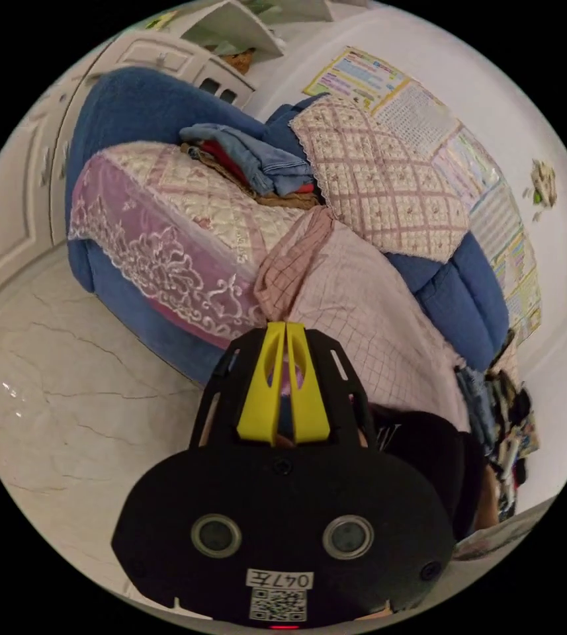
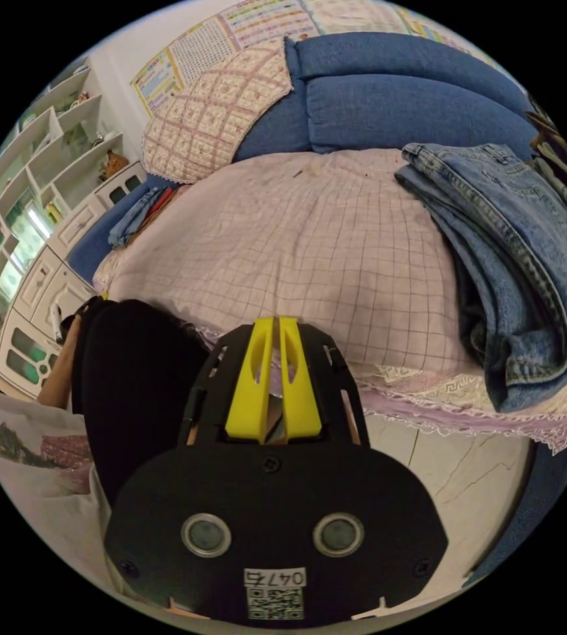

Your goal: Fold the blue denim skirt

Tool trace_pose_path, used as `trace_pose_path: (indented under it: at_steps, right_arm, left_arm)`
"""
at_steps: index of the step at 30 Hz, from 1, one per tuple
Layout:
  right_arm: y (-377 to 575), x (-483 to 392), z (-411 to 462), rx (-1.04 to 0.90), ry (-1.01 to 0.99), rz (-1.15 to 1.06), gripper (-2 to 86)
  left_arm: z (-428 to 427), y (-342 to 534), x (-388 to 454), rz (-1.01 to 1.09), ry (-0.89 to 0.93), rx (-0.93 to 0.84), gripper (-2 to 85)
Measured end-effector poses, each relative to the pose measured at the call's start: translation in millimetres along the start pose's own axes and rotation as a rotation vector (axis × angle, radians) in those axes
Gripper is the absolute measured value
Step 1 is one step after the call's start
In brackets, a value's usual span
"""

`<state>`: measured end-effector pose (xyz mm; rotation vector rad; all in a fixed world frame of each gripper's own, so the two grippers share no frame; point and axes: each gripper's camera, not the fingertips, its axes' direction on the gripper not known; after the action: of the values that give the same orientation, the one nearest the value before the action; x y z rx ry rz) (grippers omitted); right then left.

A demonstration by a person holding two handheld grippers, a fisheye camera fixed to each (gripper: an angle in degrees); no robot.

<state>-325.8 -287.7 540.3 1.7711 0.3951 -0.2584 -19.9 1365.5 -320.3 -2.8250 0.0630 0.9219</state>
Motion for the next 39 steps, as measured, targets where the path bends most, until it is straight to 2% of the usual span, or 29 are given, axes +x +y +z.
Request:
trace_pose_path:
  at_steps: [1,3,4,8,10,14,18,21,23,30,33,35,39]
  right_arm:
    - [-7,-3,-6,-0.009,-0.004,-0.005,0.0]
    - [-20,-8,-17,-0.032,-0.004,-0.019,0.0]
    - [-29,-13,-26,-0.043,-0.005,-0.024,-0.1]
    - [-62,-32,-64,0.034,-0.011,-0.026,-0.2]
    - [-94,-57,-86,0.106,-0.040,-0.067,-0.2]
    - [-149,-120,-94,0.156,-0.142,-0.213,0.6]
    - [-199,-208,-87,0.163,-0.097,-0.413,0.8]
    - [-222,-245,-92,0.221,-0.061,-0.506,0.6]
    - [-237,-253,-95,0.228,-0.077,-0.536,0.5]
    - [-295,-224,-99,0.134,-0.090,-0.532,0.3]
    - [-317,-198,-103,0.102,-0.099,-0.489,0.2]
    - [-330,-184,-106,0.079,-0.099,-0.481,0.2]
    - [-361,-152,-123,0.062,-0.111,-0.469,0.1]
  left_arm:
    - [0,2,-25,-0.046,0.100,0.017,-0.9]
    - [-10,6,-50,-0.068,0.186,0.048,-0.7]
    - [-23,9,-60,-0.062,0.166,0.075,-0.5]
    - [-51,1,-65,0.000,-0.066,0.089,2.5]
    - [-40,-31,-40,0.125,-0.215,0.051,5.8]
    - [4,-92,3,0.305,-0.322,0.095,8.0]
    - [125,-170,33,0.502,-0.396,0.051,9.7]
    - [231,-234,-1,0.426,-0.350,-0.053,10.6]
    - [283,-260,-31,0.363,-0.325,-0.049,10.6]
    - [437,-275,-148,0.099,-0.345,0.073,11.6]
    - [490,-255,-162,0.107,-0.372,0.101,8.1]
    - [520,-246,-168,0.097,-0.337,0.116,6.0]
    - [608,-243,-203,-0.006,-0.224,0.049,9.3]
